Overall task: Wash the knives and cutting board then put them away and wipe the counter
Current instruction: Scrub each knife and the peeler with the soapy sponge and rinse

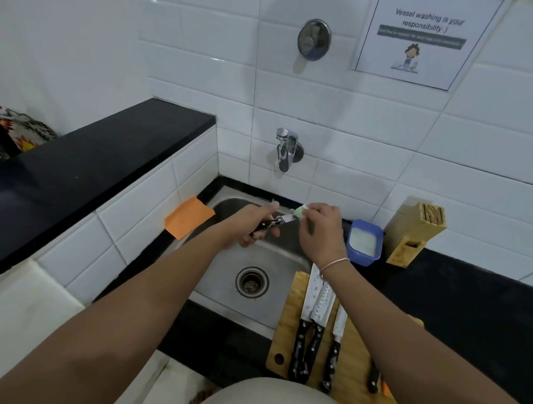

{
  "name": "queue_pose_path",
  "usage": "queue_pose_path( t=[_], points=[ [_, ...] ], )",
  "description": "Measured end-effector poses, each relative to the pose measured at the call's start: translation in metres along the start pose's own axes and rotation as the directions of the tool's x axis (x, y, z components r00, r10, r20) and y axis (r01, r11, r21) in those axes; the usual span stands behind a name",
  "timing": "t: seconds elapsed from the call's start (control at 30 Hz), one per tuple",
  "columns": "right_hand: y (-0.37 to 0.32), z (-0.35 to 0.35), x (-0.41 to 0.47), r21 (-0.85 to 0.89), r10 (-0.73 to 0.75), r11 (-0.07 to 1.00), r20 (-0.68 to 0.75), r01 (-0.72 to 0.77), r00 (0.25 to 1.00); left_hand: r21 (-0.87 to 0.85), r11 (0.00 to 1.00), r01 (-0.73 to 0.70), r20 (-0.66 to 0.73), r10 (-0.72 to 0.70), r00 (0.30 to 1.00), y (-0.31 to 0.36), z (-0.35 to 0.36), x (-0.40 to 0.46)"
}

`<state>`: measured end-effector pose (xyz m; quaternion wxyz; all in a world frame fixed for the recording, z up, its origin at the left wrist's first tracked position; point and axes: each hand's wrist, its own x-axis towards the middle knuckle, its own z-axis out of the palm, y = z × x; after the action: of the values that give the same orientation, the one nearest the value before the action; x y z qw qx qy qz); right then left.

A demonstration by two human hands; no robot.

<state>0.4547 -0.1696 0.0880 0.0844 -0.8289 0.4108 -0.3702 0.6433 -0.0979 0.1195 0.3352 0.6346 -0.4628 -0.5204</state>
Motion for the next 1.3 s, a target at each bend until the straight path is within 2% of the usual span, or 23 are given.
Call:
queue_pose_path(
  t=[0.17,0.3,0.37,0.43,0.53,0.63,0.7,0.77,0.87,0.93,0.97,1.0,1.07,1.13,1.23,1.3],
  points=[
    [-0.041,0.013,-0.019,0.134,-0.242,0.962,0.008,0.239,0.97,-0.148,0.988,0.043,-0.027,-0.048,0.998,0.002,0.009,0.001],
    [-0.045,0.009,-0.026,0.154,-0.512,0.85,0.018,0.503,0.859,-0.352,0.932,0.084,-0.074,-0.117,0.99,-0.003,0.011,0.011],
    [-0.04,0.006,-0.025,0.128,-0.538,0.835,-0.014,0.535,0.843,-0.476,0.875,0.088,-0.042,-0.123,0.992,-0.005,0.017,0.015],
    [-0.036,0.004,-0.027,0.122,-0.454,0.879,-0.087,0.461,0.887,-0.587,0.805,0.084,-0.022,-0.119,0.993,-0.001,0.027,0.016],
    [-0.037,0.006,-0.035,0.19,-0.199,0.953,-0.195,0.236,0.961,-0.705,0.703,0.089,0.021,-0.105,0.994,0.012,0.045,0.015],
    [-0.041,0.006,-0.045,0.352,0.087,0.936,-0.187,-0.016,0.979,-0.793,0.604,0.08,0.035,-0.085,0.996,0.026,0.058,0.015],
    [-0.042,0.0,-0.046,0.436,0.257,0.885,-0.162,-0.164,0.953,-0.819,0.57,0.072,0.05,-0.055,0.997,0.033,0.066,0.017],
    [-0.04,-0.007,-0.039,0.549,0.445,0.769,-0.091,-0.328,0.891,-0.824,0.563,0.061,0.055,-0.027,0.998,0.037,0.075,0.018],
    [-0.03,-0.013,-0.02,0.714,0.67,0.489,0.06,-0.501,0.74,-0.811,0.585,0.028,0.05,0.021,0.999,0.036,0.086,0.024],
    [-0.022,-0.014,-0.015,0.771,0.704,0.317,0.199,-0.552,0.682,-0.811,0.585,-0.023,0.023,0.071,0.997,0.036,0.09,0.029],
    [-0.019,-0.014,-0.016,0.774,0.688,0.269,0.262,-0.573,0.676,-0.812,0.582,-0.047,0.004,0.086,0.996,0.036,0.091,0.032],
    [-0.016,-0.014,-0.019,0.762,0.661,0.265,0.302,-0.591,0.687,-0.807,0.586,-0.072,-0.024,0.09,0.996,0.036,0.09,0.035],
    [-0.011,-0.015,-0.027,0.702,0.597,0.389,0.301,-0.597,0.743,-0.785,0.609,-0.115,-0.074,0.093,0.993,0.035,0.09,0.039],
    [-0.01,-0.018,-0.032,0.613,0.532,0.593,0.188,-0.522,0.826,-0.781,0.611,-0.131,-0.082,0.108,0.991,0.034,0.093,0.042],
    [-0.011,-0.026,-0.033,0.443,0.308,0.866,-0.101,-0.235,0.946,-0.816,0.562,-0.139,-0.068,0.146,0.987,0.035,0.099,0.044],
    [-0.005,-0.026,-0.035,0.271,0.089,0.962,-0.155,-0.045,0.984,-0.833,0.539,-0.123,-0.049,0.15,0.987,0.039,0.101,0.044]
  ],
)
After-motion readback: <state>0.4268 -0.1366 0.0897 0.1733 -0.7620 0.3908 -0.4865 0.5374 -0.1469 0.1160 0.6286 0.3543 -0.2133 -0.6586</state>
